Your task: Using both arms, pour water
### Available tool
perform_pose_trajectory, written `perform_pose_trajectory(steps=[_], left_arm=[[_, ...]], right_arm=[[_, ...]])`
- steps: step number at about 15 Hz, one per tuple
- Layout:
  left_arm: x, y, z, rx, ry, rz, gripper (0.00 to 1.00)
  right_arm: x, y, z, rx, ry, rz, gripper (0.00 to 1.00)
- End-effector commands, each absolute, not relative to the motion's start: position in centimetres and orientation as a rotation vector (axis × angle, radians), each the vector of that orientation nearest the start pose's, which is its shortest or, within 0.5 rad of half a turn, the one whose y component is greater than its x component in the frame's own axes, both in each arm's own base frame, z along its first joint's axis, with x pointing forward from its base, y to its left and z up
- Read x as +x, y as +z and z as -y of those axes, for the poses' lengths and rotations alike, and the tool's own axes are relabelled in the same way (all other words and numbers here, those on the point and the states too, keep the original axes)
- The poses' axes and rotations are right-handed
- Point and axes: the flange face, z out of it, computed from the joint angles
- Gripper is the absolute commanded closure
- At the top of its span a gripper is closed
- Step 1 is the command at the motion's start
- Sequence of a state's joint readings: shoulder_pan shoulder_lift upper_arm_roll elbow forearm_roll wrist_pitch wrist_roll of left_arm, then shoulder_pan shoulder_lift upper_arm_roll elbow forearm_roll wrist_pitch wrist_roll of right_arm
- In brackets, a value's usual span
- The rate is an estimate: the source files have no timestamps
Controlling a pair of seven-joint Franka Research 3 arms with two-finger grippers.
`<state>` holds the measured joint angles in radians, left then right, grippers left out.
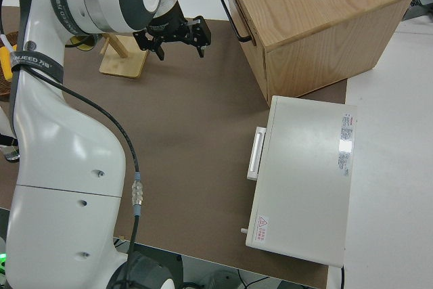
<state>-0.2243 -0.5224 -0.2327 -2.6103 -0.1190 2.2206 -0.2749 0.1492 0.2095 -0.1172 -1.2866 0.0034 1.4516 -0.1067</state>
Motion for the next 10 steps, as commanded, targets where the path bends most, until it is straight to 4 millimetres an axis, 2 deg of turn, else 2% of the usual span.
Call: perform_pose_trajectory(steps=[1,5,8,10], left_arm=[[35.9,42.2,18.5,-3.171,-0.141,-0.142,1.00],[38.4,42.1,19.9,-3.174,-0.059,-0.126,1.00],[40.2,42.3,20.5,-3.141,0.073,-0.132,1.00],[40.5,41.8,20.6,-3.127,0.116,-0.136,1.00]], right_arm=[[58.9,63.3,0.2,-3.146,0.109,0.270,0.013],[58.1,63.2,1.9,-3.127,0.151,0.225,0.011],[57.5,63.1,1.9,-3.121,0.196,0.215,0.011],[57.5,63.1,2.0,-3.120,0.196,0.210,0.011]])
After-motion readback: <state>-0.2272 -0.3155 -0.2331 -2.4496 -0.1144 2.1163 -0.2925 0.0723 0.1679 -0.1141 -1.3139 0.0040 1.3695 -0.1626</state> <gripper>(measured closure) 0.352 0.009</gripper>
